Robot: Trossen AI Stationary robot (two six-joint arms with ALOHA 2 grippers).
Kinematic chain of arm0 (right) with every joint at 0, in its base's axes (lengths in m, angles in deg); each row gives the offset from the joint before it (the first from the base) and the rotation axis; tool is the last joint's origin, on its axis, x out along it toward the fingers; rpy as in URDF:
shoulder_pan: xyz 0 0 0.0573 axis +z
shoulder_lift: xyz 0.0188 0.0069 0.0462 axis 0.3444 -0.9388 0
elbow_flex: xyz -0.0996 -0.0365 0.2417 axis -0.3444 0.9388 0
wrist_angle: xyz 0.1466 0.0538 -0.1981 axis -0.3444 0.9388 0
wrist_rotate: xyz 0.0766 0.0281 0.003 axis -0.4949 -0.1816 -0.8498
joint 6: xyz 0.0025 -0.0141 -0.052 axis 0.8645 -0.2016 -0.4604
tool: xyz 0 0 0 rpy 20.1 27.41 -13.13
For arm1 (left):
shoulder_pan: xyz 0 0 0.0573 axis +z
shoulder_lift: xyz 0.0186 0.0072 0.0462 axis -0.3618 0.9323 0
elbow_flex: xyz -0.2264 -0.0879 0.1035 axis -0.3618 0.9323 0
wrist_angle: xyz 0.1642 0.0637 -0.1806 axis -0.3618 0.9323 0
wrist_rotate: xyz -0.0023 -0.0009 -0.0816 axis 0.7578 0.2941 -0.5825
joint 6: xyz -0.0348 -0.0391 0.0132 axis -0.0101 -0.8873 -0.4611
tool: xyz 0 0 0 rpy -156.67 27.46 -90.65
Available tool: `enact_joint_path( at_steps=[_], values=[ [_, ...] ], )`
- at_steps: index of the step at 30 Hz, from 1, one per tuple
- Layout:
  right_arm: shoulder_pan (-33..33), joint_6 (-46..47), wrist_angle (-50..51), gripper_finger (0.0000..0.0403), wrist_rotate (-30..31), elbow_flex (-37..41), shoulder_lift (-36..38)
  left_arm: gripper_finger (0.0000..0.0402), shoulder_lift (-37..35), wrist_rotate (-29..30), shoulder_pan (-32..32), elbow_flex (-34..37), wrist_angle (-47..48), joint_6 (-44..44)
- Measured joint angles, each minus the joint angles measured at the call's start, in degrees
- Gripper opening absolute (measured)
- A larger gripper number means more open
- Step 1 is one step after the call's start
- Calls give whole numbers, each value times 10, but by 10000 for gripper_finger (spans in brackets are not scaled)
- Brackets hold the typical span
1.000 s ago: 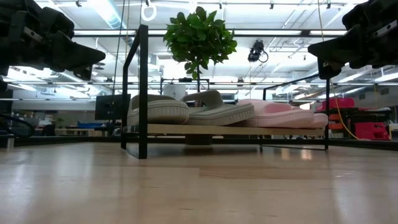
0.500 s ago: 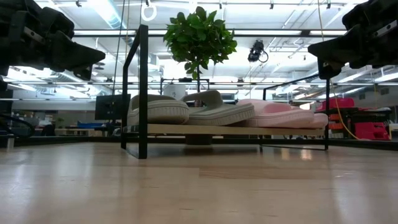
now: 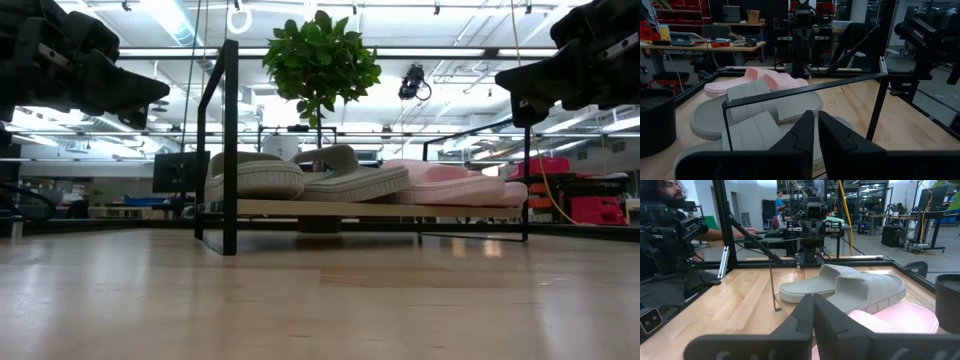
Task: Pick and place slides into the shelf
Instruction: Return to Home Position
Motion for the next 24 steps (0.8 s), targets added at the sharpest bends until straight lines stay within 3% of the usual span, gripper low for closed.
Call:
enact_joint_path(
  at_steps=[24],
  values=[
    [0, 0, 0, 12, 0, 0, 0, 21, 0, 0, 0, 0, 0, 0]
  ],
)
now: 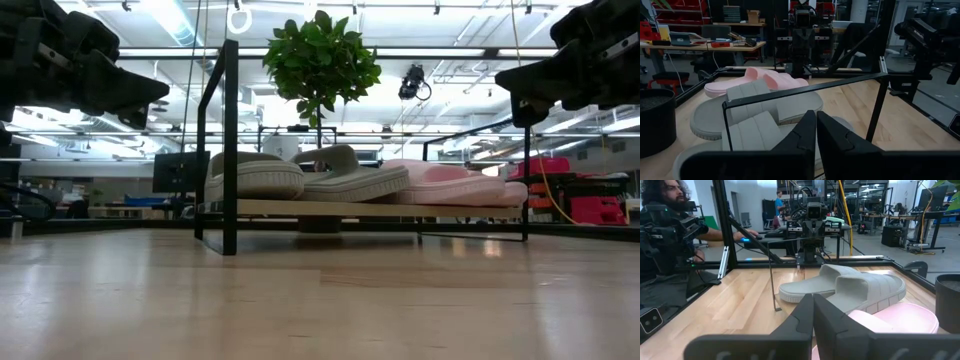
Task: Pick and place slides into the shelf
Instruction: Return to Home Position
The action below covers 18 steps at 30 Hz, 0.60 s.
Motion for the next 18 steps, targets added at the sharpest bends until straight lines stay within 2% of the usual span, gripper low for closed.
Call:
enact_joint_path(
  at_steps=[10, 18],
  values=[
    [0, 0, 0, 12, 0, 0, 0, 37, 0, 0, 0, 0, 0, 0],
    [0, 0, 0, 12, 0, 0, 0, 24, 0, 0, 0, 0, 0, 0]
  ],
)
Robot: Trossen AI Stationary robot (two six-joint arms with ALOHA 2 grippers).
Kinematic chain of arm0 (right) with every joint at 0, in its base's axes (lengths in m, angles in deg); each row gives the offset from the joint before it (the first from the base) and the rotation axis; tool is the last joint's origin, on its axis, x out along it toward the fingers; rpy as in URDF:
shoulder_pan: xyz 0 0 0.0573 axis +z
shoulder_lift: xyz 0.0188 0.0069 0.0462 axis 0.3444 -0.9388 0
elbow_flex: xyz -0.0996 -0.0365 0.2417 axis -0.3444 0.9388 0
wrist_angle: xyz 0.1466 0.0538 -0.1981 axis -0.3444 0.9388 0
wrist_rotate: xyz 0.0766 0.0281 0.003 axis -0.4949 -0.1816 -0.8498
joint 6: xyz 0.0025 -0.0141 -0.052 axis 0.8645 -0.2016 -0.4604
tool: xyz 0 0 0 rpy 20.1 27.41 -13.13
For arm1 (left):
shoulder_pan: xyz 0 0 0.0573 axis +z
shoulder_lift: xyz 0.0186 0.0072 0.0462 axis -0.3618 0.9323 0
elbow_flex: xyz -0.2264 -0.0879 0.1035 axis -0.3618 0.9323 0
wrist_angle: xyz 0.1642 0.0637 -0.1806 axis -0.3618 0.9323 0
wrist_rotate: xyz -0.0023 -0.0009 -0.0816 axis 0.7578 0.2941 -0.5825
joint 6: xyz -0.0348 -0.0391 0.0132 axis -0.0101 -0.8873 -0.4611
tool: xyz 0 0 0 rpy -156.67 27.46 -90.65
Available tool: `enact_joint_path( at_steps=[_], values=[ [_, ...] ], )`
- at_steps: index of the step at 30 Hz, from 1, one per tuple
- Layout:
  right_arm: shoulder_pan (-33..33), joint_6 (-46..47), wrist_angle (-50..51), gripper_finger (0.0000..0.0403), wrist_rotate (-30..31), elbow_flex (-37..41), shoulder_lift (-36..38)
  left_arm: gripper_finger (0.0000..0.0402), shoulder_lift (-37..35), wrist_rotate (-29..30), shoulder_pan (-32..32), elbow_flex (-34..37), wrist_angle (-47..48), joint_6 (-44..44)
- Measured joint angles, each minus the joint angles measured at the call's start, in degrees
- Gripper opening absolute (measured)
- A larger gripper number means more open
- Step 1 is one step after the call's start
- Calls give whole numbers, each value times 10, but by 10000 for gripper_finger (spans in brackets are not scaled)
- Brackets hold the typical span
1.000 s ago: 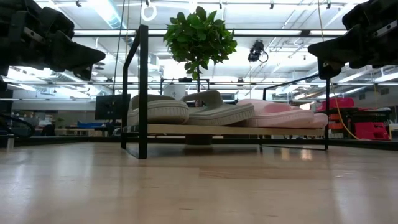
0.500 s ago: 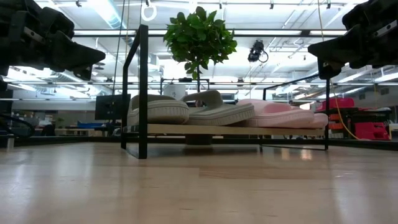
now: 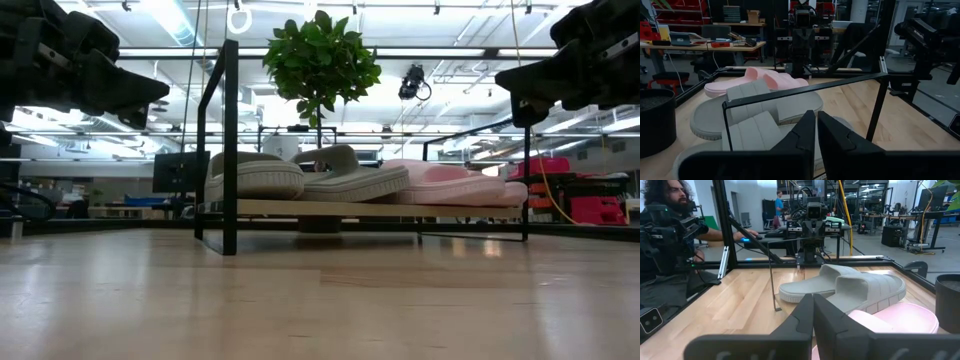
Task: Pick and place slides into the shelf
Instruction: Return to Home Position
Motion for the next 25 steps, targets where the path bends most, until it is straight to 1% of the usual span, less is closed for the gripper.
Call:
enact_joint_path(
  at_steps=[6, 17, 25],
  values=[
    [0, 0, 0, 12, 0, 0, 0, 19, 0, 0, 0, 0, 0, 0],
    [0, 0, 0, 12, 0, 0, 0, 36, 0, 0, 0, 0, 0, 0],
    [0, 0, 0, 12, 0, 0, 0, 24, 0, 0, 0, 0, 0, 0]
  ],
)
